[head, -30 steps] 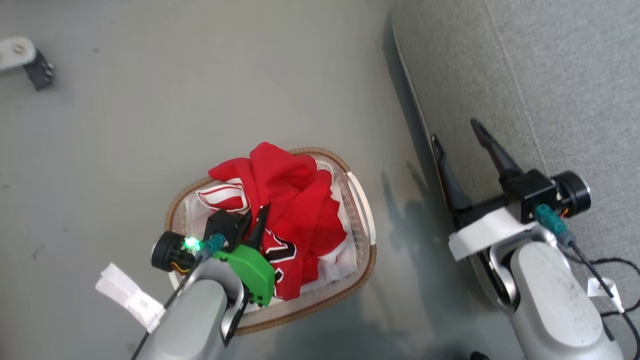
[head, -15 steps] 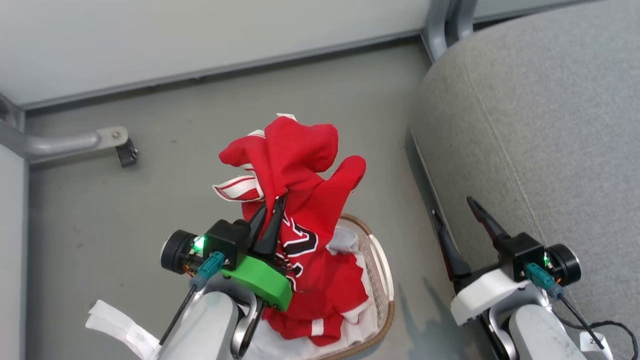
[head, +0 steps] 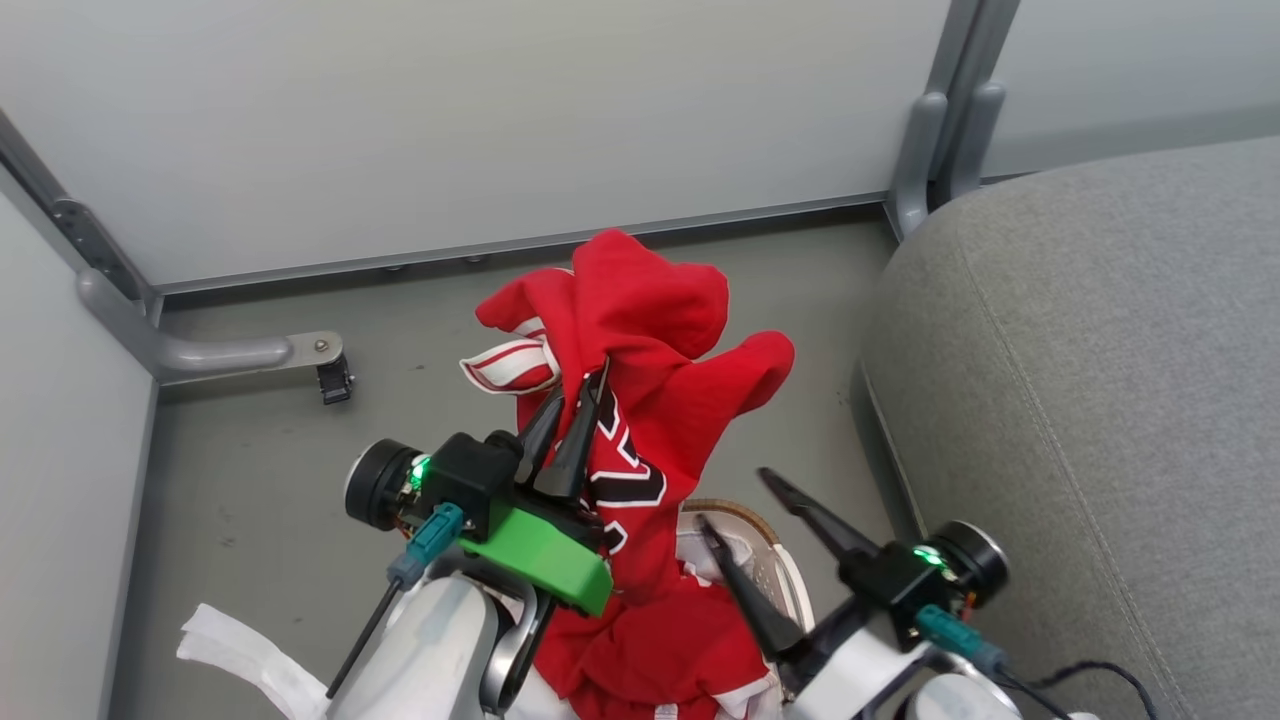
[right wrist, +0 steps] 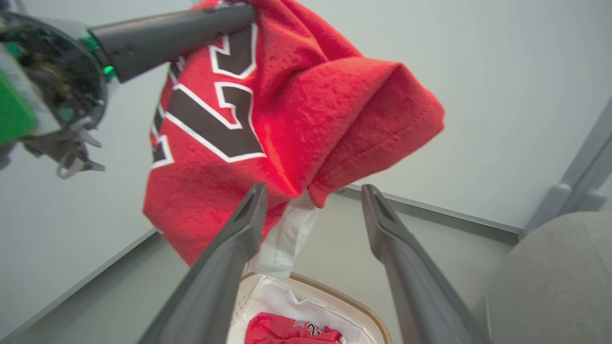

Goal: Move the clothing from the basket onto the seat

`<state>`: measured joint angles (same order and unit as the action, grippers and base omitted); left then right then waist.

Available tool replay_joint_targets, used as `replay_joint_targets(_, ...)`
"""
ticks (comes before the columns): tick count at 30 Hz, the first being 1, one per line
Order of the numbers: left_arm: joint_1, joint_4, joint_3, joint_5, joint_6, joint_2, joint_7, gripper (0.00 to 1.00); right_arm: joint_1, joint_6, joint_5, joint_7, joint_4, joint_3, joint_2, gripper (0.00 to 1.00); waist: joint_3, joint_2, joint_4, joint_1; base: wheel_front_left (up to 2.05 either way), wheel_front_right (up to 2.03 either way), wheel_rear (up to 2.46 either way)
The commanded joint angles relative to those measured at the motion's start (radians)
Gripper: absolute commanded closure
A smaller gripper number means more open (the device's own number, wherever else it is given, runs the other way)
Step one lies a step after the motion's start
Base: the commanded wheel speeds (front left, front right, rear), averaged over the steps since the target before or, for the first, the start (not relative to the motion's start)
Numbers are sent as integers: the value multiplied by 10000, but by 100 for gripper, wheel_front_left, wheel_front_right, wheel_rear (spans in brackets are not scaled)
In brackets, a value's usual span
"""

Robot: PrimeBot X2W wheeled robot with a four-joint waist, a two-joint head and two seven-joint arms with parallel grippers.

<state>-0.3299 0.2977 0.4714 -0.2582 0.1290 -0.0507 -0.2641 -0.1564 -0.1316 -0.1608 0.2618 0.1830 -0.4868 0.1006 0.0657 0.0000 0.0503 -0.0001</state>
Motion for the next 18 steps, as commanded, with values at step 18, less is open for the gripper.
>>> replay_joint_targets(18, -177, -114, 1820, -991, -74, -6, -6, 100, -2225, 15, 261, 37, 2468, -1611, -422, 0, -58, 0, 1155, 1, 0, 0, 0)
